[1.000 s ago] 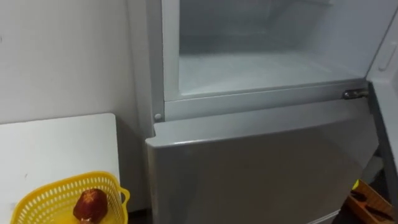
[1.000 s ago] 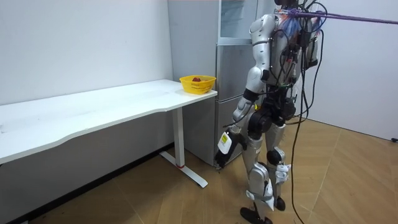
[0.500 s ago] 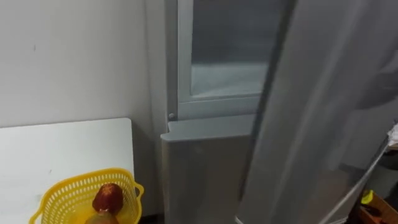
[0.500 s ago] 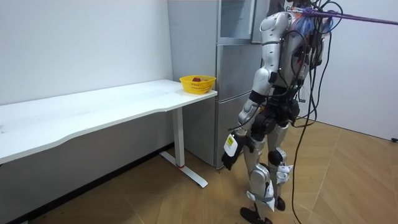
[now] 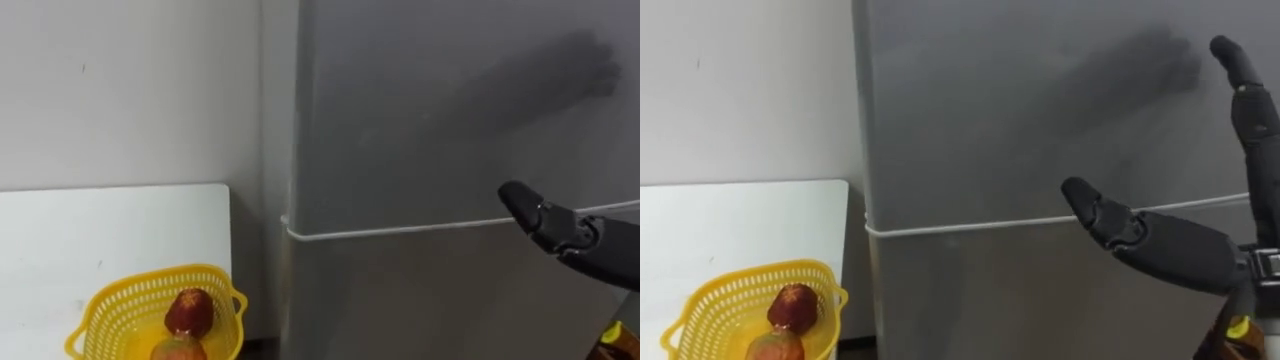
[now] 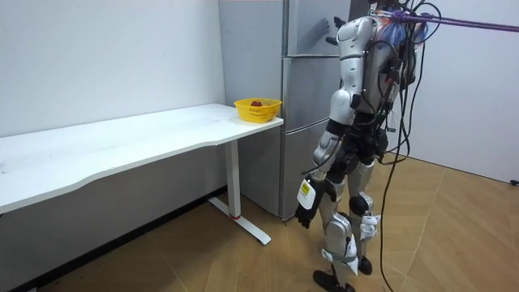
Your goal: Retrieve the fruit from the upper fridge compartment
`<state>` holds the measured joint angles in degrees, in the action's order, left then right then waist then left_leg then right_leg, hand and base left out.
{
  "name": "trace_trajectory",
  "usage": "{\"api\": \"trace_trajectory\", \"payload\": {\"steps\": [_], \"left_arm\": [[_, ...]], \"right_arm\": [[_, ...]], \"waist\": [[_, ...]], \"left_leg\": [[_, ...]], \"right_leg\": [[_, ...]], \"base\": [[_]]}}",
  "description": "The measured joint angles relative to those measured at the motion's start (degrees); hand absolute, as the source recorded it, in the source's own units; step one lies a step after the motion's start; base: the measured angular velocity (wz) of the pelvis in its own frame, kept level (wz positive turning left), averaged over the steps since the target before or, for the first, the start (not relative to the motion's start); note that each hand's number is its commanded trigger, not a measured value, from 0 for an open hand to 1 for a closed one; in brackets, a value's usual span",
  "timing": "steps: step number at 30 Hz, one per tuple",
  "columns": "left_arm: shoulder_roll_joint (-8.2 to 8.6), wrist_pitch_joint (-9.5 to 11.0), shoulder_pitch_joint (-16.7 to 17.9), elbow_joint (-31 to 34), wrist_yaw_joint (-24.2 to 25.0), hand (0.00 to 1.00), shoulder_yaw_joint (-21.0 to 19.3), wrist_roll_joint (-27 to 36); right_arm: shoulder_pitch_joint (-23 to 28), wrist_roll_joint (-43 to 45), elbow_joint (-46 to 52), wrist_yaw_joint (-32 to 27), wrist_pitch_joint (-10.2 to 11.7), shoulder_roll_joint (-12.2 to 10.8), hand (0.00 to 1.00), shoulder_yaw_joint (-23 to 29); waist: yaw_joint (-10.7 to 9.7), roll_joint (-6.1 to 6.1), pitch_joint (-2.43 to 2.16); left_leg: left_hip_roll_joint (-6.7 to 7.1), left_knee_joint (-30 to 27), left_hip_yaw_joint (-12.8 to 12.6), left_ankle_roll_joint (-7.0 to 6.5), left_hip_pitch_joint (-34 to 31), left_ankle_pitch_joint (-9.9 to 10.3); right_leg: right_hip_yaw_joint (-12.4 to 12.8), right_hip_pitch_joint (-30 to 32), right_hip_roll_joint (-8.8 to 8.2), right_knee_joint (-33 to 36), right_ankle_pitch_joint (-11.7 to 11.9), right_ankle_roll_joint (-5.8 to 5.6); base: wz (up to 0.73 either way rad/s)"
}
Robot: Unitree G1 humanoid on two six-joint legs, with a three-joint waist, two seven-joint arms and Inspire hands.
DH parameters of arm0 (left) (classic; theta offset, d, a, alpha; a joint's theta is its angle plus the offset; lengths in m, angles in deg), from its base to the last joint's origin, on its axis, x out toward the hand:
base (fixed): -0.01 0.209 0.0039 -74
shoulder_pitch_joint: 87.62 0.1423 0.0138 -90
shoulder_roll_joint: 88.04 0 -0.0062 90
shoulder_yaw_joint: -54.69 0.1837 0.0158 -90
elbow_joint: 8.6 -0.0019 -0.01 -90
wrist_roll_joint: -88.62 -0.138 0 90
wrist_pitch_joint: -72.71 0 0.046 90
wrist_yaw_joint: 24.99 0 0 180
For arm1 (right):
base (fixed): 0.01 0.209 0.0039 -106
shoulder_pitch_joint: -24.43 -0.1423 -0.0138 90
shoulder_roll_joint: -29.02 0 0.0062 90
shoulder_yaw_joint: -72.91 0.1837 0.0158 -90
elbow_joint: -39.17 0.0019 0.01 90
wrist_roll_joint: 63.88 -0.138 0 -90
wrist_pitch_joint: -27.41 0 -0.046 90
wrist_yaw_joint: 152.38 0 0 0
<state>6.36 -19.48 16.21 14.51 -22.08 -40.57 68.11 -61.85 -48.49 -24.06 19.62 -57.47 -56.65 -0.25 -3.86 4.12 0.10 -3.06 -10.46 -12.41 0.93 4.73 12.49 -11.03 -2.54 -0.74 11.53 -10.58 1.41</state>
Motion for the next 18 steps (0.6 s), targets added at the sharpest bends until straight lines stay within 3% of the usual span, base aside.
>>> {"api": "trace_trajectory", "payload": {"steps": [9, 15, 18], "left_arm": [[0.04, -0.18, 0.16, 0.01, -0.17, 0.0, 0.01, -0.35], [0.09, 0.07, 1.0, 0.71, -0.43, 0.0, -0.21, -0.3], [0.13, 0.08, 1.65, 1.61, -2.13, 0.0, -0.13, -0.32]], "right_arm": [[0.34, 2.17, -1.9, -0.96, 0.04, -0.3, 0.0, 0.36], [0.61, 0.09, -1.97, -9.18, 1.37, -0.35, 0.0, 4.61], [2.78, -4.2, -3.81, -14.55, 3.14, -0.51, 0.0, 5.68]], "waist": [[-0.49, -0.53, 0.15], [-0.64, -0.75, -0.37], [-0.69, -0.86, -0.77]], "left_leg": [[0.06, -0.35, 0.01, -0.01, -0.03, -0.01], [0.07, -0.32, 0.04, -0.02, -0.06, 0.0], [0.04, -0.37, 0.14, -0.01, 0.08, 0.0]], "right_leg": [[0.24, -0.35, -0.05, -0.38, -0.06, -0.05], [0.49, -0.37, 0.1, -0.85, -0.11, -0.17], [0.21, -0.78, 0.09, -0.87, -0.06, -0.15]], "base": [[0.03], [0.03], [0.02]]}}
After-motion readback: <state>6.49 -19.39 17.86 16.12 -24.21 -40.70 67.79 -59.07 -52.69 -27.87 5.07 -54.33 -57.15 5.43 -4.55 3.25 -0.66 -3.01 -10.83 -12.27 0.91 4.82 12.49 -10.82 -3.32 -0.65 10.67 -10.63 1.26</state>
